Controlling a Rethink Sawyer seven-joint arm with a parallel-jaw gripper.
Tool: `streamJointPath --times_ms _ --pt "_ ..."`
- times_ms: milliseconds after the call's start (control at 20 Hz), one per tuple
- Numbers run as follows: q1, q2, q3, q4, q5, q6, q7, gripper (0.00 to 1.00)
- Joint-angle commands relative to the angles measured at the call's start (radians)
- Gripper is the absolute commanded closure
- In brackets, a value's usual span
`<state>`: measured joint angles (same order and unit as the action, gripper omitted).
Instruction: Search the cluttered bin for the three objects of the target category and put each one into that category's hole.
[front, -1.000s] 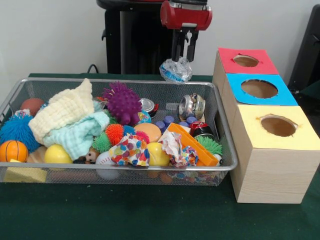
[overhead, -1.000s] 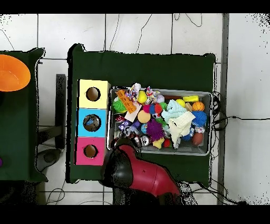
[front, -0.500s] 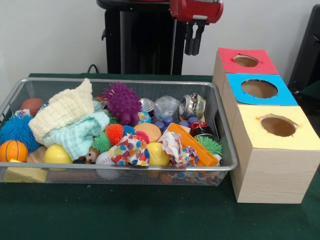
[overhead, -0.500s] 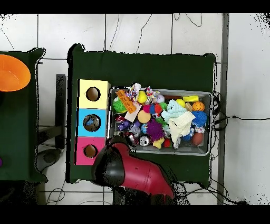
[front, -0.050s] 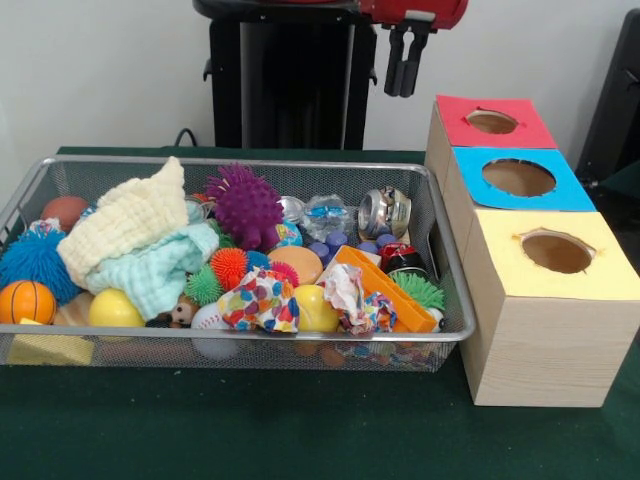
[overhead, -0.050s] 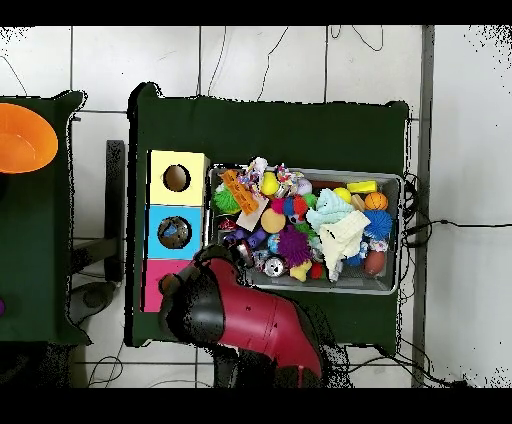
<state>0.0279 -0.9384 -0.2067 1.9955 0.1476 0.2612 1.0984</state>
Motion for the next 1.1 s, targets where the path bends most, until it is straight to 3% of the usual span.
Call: streamJointPath --times_ms 50,600,650,900,1100 --pt "-0.042 0.022 0.018 -0.04 0.045 0.04 0.258 1.0" --pt "-0.32 -0.016 0.266 0.152 -0.04 -0.2 0.198 1.0" --pt "-0.338 -0.018 0.281 0.165 -0.051 -0.211 0.204 0.0" --pt "-0.417 -0.019 0.353 0.231 -0.09 -0.308 0.245 0.0" --pt "-0.439 -0.007 0.377 0.256 -0.111 -0.365 0.281 0.0"
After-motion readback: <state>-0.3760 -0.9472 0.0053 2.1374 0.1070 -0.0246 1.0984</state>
